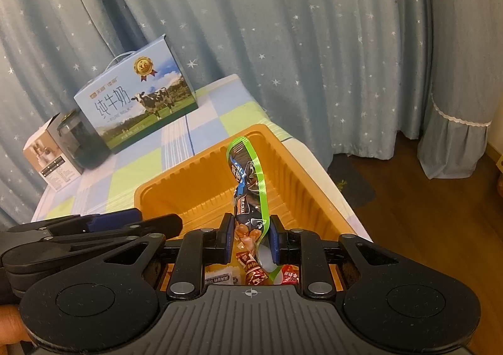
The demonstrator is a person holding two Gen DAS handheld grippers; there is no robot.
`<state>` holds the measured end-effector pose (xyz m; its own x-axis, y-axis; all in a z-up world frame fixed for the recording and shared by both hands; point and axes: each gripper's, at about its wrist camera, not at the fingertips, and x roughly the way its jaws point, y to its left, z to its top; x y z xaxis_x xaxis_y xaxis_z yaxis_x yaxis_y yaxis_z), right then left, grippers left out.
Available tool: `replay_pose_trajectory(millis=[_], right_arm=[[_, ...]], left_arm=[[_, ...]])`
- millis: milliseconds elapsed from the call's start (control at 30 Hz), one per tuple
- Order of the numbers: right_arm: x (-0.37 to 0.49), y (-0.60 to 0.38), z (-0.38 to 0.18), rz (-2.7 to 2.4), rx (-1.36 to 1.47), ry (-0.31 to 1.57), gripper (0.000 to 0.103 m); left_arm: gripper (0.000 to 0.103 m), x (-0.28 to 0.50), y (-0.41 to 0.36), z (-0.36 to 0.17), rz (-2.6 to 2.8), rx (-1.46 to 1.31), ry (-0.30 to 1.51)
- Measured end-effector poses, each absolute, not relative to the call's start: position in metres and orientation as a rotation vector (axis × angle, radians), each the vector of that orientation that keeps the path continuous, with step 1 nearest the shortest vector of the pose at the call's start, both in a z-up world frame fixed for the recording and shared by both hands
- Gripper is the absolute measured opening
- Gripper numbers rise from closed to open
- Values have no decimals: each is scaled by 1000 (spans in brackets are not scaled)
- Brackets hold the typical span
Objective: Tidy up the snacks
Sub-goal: 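Carry the red candy and green-edged packet over the orange tray, then open both tools to drop the snacks into the tray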
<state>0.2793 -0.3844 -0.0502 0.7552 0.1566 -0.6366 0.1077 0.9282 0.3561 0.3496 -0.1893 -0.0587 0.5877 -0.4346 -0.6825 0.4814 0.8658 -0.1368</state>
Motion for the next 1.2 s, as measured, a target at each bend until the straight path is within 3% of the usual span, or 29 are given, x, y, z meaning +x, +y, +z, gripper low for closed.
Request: replay_pose_trajectory(millis=[333, 467, 900, 967, 1000, 1033, 1200], right_arm=[[277, -383, -47, 39, 399, 722, 23], [276, -383, -47, 40, 400, 722, 23], [289, -372, -50, 59, 427, 706, 23], [291, -376, -53, 85, 472, 698, 32], [291, -378, -54, 90, 486, 699, 52], [290, -379, -54, 93, 491, 690, 63], [279, -382, -49, 76, 476, 666, 63]], left_arm=[[53, 343, -175, -55, -499, 89, 777], [62, 335, -162, -52, -475, 83, 764], [67, 325, -137, -53, -422, 67, 777], [71, 324, -136, -53, -418, 70, 778], [72, 323, -135, -53, -418, 70, 779], [75, 323, -134, -53, -417, 68, 781], [82, 314, -127, -52, -406, 43, 777]])
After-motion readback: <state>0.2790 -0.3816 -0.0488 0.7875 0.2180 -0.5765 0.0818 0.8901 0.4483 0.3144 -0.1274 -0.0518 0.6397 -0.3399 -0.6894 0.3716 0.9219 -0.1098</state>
